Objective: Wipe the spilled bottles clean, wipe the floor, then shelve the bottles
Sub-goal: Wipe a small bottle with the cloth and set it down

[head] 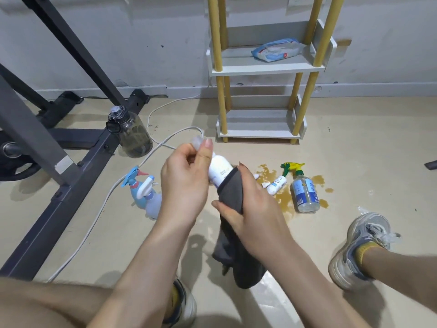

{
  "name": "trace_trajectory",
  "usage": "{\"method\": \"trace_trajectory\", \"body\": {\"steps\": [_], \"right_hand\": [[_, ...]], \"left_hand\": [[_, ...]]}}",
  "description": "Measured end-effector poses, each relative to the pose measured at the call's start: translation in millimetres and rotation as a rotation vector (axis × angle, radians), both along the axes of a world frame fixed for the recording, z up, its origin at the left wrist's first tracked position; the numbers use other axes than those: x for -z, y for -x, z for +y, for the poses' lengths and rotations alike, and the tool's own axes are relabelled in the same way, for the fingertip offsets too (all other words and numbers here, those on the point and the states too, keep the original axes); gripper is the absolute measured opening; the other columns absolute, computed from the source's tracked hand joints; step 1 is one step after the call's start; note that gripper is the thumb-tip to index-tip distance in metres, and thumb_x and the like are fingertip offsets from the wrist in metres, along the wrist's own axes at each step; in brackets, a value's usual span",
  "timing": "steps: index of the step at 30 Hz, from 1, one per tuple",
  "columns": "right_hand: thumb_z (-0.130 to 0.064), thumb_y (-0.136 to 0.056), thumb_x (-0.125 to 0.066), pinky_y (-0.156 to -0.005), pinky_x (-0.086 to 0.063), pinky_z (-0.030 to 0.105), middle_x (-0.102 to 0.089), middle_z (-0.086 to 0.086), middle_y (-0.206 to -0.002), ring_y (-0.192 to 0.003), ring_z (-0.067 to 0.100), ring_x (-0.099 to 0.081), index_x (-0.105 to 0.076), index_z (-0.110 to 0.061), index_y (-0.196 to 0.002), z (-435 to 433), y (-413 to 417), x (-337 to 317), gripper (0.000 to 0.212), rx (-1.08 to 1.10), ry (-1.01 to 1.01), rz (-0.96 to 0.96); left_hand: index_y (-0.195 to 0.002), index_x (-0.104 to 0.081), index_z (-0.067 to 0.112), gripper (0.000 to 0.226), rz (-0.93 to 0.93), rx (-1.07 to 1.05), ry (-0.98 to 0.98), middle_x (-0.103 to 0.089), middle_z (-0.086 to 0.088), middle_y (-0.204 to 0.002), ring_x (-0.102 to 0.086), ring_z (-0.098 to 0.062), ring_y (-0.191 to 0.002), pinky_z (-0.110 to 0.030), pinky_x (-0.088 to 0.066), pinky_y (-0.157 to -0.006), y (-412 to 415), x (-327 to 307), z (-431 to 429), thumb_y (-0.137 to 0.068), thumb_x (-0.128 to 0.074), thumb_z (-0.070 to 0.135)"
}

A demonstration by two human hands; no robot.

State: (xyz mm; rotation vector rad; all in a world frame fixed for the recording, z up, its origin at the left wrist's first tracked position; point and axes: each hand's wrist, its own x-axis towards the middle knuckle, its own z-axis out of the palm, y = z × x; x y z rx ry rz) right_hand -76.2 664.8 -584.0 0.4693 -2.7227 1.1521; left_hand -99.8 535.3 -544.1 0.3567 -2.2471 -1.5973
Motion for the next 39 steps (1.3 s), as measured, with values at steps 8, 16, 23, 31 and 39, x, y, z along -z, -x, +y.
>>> {"method": "trace_trajectory", "body": {"steps": [8,16,23,31,39], "right_hand": [[-0.038,-0.092,-0.063,-0.085,-0.051,0.033,-0.063,-0.003,-0.089,-0.088,0.010,-0.061,-0.058,-0.006,-0.107,29.0,19.1,-20.3,0.036,-0.449,0.574,-0.720],[-0.044,-0.092,-0.061,-0.075,-0.044,0.019,-0.064,-0.017,-0.090,-0.084,0.001,-0.057,-0.055,-0.033,-0.112,-5.7,28.5,-11.5,0.023,-0.383,0.246,-0.307],[-0.059,-0.091,-0.037,-0.053,-0.029,0.023,-0.037,-0.013,-0.050,-0.052,0.006,-0.035,-0.036,-0.028,-0.057,-63.3,53.1,19.1,0.046,-0.268,0.359,-0.360],[-0.038,-0.105,-0.031,-0.069,-0.042,0.039,-0.057,0.007,-0.069,-0.075,0.033,-0.057,-0.045,-0.018,-0.074,-95.4,92.2,105.1,0.039,-0.178,-0.213,-0.445],[-0.033,-0.081,-0.077,-0.077,-0.053,0.033,-0.069,0.008,-0.087,-0.080,0.018,-0.068,-0.059,-0.012,-0.094,-88.3,132.4,177.9,0.030,-0.032,0.167,-0.975]], "left_hand": [[-0.094,-0.063,0.003,0.011,-0.084,0.493,-0.499,-0.070,-0.001,-0.079,-0.066,-0.013,-0.075,-0.022,-0.054,-0.069,-2.1,-9.8,-26.9,-0.090,-0.059,0.012],[-0.086,-0.071,0.001,0.035,-0.439,0.511,0.177,-0.061,-0.004,-0.061,-0.053,-0.016,-0.052,-0.024,-0.048,-0.050,22.1,-54.7,-70.8,-0.092,-0.061,0.034],[-0.067,-0.071,0.016,0.028,-0.798,0.677,0.319,-0.061,-0.007,-0.065,-0.051,-0.015,-0.052,-0.022,-0.045,-0.050,33.2,-46.8,-141.7,-0.092,-0.064,0.027],[-0.064,-0.060,0.015,0.034,-0.928,0.680,0.300,-0.061,0.003,-0.060,-0.056,-0.011,-0.050,-0.018,-0.046,-0.054,42.7,102.0,-204.1,-0.097,-0.054,0.022],[-0.062,-0.050,0.007,0.040,-0.815,0.378,0.333,-0.047,-0.002,-0.052,-0.039,-0.011,-0.048,-0.030,-0.032,-0.053,42.8,279.2,-206.4,-0.096,-0.052,0.030]]}}
